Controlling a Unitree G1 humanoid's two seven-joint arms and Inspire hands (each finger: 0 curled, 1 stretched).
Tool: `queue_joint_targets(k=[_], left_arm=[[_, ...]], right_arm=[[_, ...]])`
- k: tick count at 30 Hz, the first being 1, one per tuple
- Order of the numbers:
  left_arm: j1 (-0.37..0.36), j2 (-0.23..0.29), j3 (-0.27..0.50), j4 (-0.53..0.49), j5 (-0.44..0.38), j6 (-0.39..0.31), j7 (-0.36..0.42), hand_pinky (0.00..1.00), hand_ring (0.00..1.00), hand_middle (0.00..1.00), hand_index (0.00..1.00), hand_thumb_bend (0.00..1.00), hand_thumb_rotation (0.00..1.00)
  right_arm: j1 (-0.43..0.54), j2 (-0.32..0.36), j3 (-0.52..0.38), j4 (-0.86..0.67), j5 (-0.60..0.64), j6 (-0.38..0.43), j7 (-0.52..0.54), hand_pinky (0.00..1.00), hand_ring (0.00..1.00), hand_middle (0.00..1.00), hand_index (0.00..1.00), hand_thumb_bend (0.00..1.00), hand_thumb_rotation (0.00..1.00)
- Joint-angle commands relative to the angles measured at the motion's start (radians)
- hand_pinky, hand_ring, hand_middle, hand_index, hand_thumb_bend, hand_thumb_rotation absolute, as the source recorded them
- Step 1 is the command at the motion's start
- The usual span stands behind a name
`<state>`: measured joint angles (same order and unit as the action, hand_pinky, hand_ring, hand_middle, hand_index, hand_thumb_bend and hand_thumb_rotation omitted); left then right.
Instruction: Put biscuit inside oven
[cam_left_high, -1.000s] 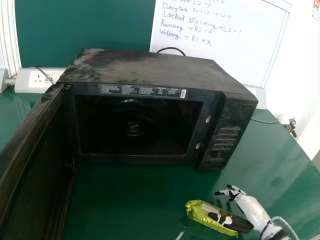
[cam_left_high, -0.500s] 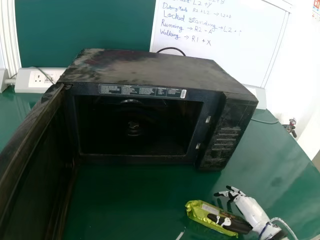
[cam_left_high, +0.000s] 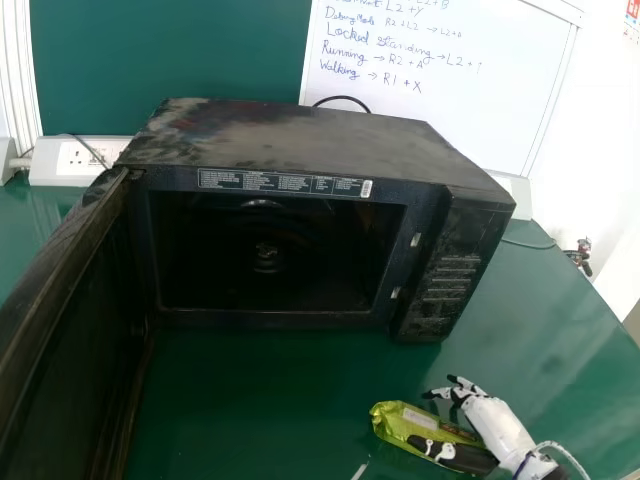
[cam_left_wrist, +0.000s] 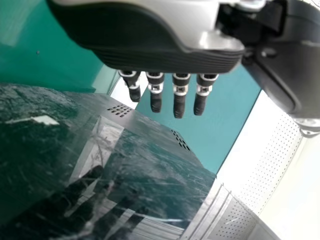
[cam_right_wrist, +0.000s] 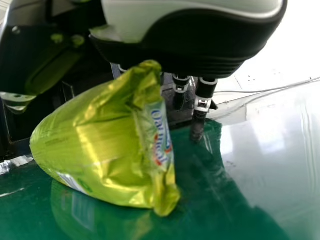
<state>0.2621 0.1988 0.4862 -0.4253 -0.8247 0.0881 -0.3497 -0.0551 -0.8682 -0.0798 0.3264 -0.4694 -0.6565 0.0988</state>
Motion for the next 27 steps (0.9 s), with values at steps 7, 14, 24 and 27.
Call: queue_joint_targets(k=[7, 14, 24, 27], left_arm=[[-0.001, 0.000, -0.004, -0.001, 0.014, -0.004, 0.002, 1.00, 0.99, 0.97, 0.98, 0.89, 0.88], [-0.009, -0.006, -0.005, -0.002, 0.023, -0.006, 0.009, 1.00, 0.98, 0.96, 0.97, 0.89, 0.87], [-0.007, -0.003, 0.001, -0.005, 0.018, -0.006, 0.005, 1.00, 0.98, 0.97, 0.98, 0.89, 0.87], [-0.007, -0.001, 0.002, -0.006, 0.019, -0.006, 0.005, 1.00, 0.99, 0.97, 0.97, 0.89, 0.88]], right_arm=[[0.067, -0.005, 0.019, -0.058, -0.023, 0.025, 0.010, 0.71, 0.82, 0.85, 0.80, 1.00, 0.34], [0.095, -0.010, 0.008, -0.088, -0.022, 0.033, -0.003, 0.70, 0.82, 0.86, 0.80, 1.00, 0.36], [0.145, -0.012, -0.010, -0.113, -0.024, 0.015, -0.045, 0.67, 0.80, 0.84, 0.80, 1.00, 0.34], [0.154, -0.018, -0.016, -0.112, -0.030, 0.006, -0.055, 0.66, 0.80, 0.84, 0.79, 1.00, 0.33]])
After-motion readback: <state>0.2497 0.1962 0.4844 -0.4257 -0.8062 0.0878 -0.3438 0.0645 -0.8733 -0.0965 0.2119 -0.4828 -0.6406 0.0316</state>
